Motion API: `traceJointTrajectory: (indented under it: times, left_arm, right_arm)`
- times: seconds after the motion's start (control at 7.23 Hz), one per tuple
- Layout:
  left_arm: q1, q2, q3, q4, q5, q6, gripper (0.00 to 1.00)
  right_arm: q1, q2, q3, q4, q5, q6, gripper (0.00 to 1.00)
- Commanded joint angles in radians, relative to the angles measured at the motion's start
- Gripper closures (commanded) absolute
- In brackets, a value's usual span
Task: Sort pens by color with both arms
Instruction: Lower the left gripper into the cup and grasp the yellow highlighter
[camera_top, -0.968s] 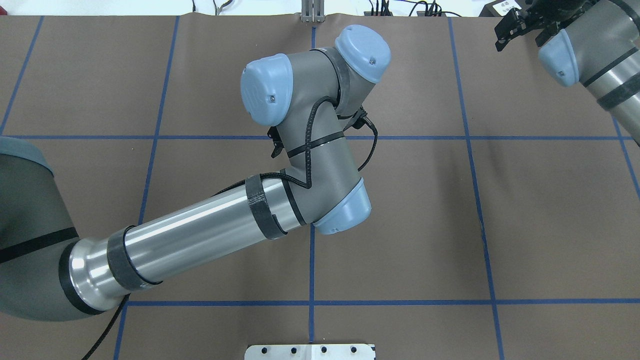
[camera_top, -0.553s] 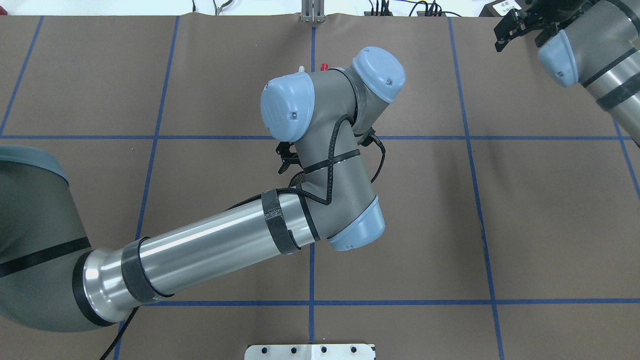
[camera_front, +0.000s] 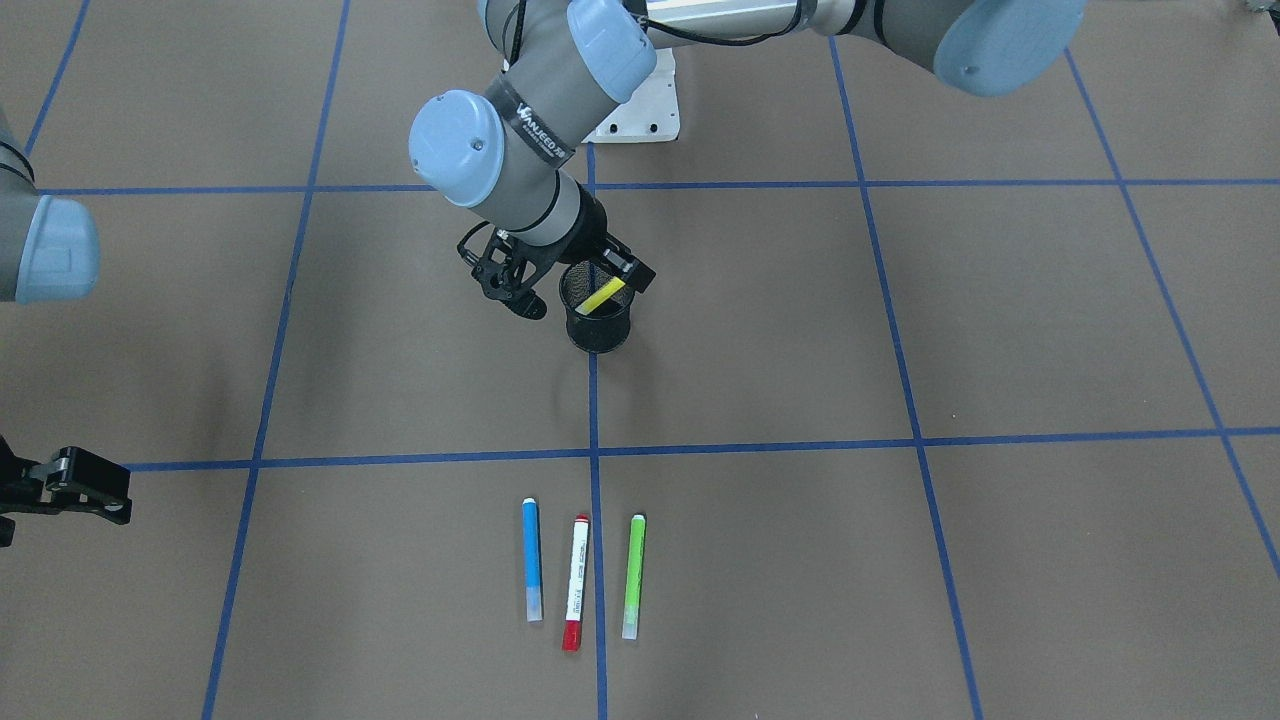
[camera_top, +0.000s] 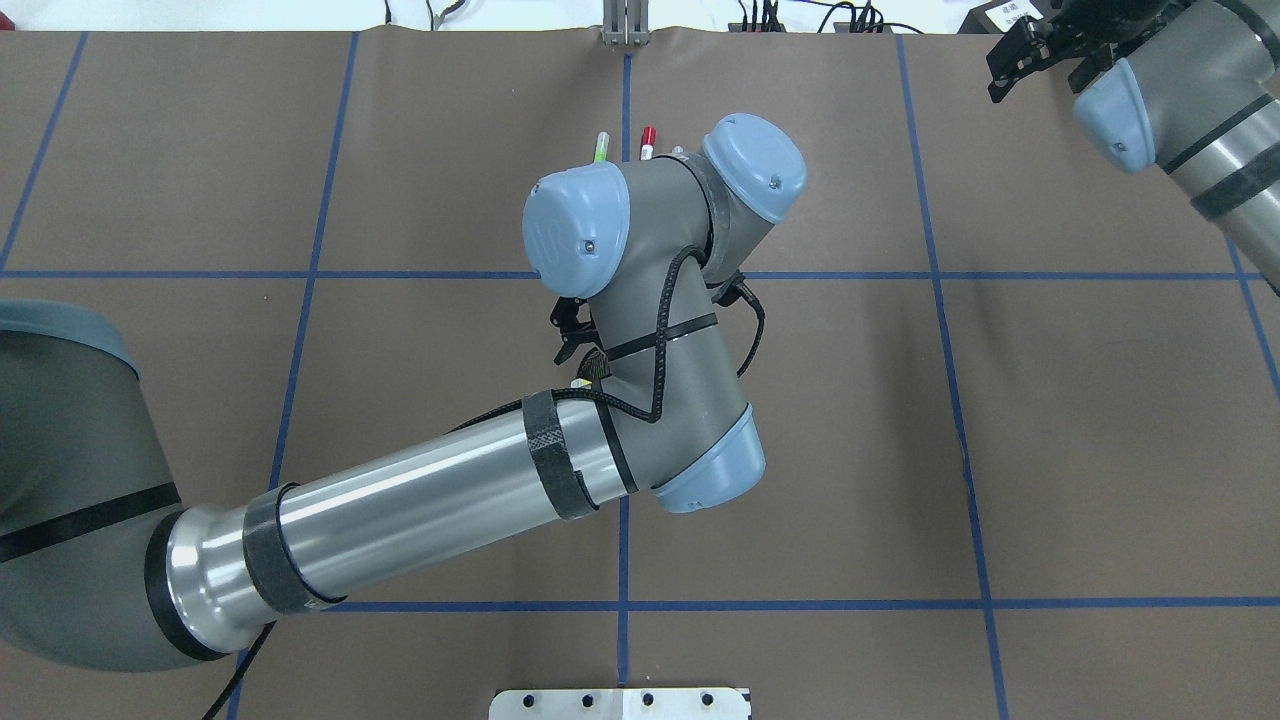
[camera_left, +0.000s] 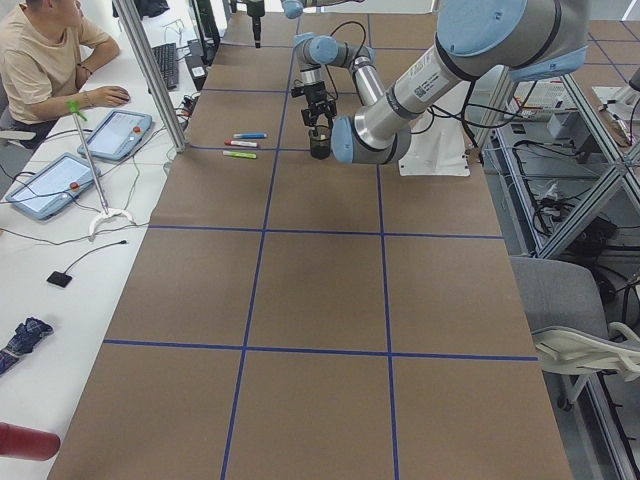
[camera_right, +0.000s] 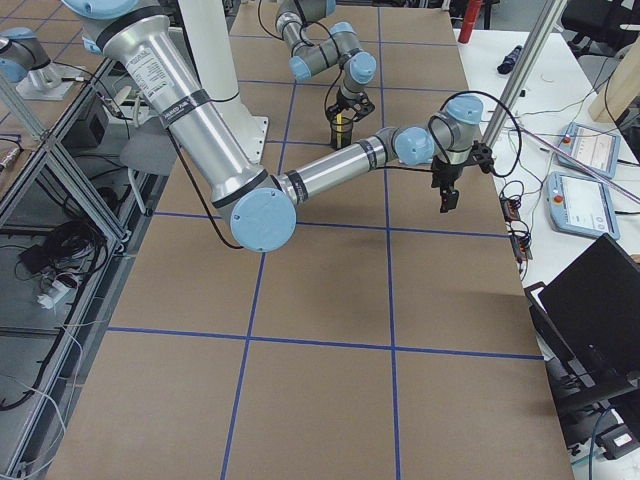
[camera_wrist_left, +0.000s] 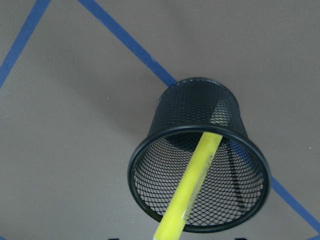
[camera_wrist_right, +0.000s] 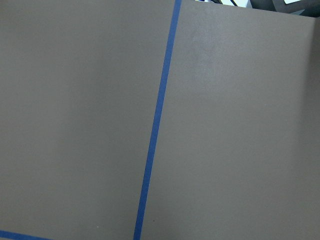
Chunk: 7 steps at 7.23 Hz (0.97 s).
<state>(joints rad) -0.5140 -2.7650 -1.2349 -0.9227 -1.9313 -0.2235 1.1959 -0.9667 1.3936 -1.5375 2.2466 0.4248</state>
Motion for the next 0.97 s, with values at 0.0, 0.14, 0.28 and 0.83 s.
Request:
traceJointTrajectory:
  times: [0.0, 0.14, 0.28, 0.83]
  left_arm:
    - [0.002, 0.004, 0.0, 0.001, 0.0, -0.002, 0.27]
    - [0.002, 0.008, -0.001, 0.001, 0.0, -0.002, 0.28]
    - [0.002, 0.013, -0.002, 0.001, 0.001, -0.002, 0.28]
    - [0.002, 0.018, -0.002, 0.001, 0.002, -0.002, 0.39]
  right_arm:
    - [-0.001, 0.0, 0.001, 0.0, -0.001, 0.0, 0.01]
    - [-0.001, 0.002, -0.001, 0.0, -0.001, 0.0, 0.01]
    - [-0.001, 0.003, -0.001, 0.0, -0.001, 0.002, 0.01]
    - [-0.001, 0.003, -0.001, 0.002, -0.001, 0.002, 0.0]
